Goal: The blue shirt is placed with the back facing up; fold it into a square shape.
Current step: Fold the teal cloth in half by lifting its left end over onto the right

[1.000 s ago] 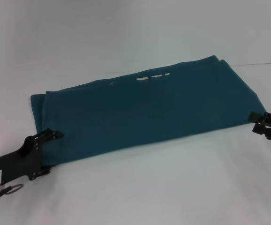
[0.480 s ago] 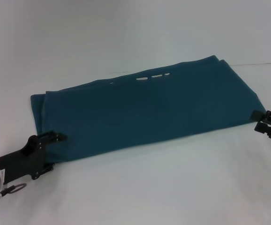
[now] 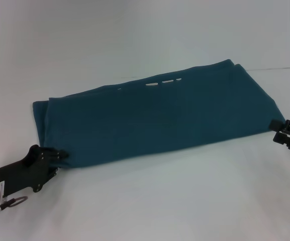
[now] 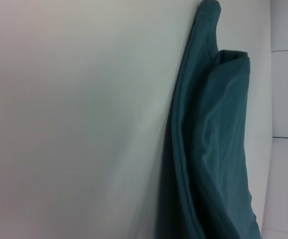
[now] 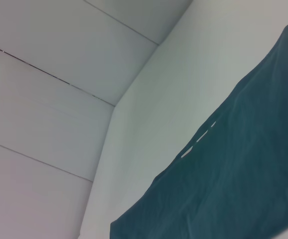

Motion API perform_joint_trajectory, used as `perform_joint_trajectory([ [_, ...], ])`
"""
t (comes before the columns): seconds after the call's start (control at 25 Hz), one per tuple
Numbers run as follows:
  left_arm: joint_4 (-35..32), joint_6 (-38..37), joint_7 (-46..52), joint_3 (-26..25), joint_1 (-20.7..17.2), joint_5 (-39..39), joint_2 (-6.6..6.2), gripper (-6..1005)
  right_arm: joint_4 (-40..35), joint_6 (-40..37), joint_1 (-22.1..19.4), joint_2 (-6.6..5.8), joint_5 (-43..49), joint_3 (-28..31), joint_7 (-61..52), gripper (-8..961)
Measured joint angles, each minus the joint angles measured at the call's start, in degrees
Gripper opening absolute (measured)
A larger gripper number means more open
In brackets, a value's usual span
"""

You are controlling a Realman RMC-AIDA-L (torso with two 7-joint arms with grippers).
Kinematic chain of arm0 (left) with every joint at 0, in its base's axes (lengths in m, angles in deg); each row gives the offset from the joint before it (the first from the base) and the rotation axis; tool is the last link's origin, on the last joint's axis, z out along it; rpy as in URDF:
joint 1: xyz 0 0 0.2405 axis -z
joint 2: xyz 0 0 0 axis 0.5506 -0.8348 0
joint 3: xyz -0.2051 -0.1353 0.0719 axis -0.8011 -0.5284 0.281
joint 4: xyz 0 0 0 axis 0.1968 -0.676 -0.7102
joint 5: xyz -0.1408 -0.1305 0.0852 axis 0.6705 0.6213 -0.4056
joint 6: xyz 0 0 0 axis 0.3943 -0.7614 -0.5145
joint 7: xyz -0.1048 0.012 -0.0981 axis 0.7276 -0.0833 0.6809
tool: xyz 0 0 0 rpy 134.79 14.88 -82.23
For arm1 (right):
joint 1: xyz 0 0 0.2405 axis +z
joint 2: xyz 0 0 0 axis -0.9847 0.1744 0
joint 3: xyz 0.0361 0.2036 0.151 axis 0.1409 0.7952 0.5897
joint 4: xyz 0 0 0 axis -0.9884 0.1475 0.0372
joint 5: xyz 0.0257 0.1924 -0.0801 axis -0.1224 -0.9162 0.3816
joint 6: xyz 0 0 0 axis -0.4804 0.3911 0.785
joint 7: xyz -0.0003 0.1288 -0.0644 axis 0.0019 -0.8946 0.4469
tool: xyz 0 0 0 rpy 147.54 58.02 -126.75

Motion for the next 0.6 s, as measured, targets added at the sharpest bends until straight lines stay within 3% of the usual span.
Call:
perform_joint_trajectory([
  [0.24,-0.02,0.31,-0.50,0.00,0.01,0.00,0.00,128,0.06,0.00,-0.14,0.00,-0.01,0.00,0.00,685],
  [0.48,-1.31,-0.50,-2.79,0.01,-0.43,-0.07,-0.09,27,0.11,0.00,-0.13,0.00,-0.01,0.00,-0.04,683],
  [0.6,-3.34,-2.00,-4.01,0.32,-1.04,-0.09,-0.28,27,0.41,0.00,-0.17,0.00,-0.02,0.02,-0.12,682],
])
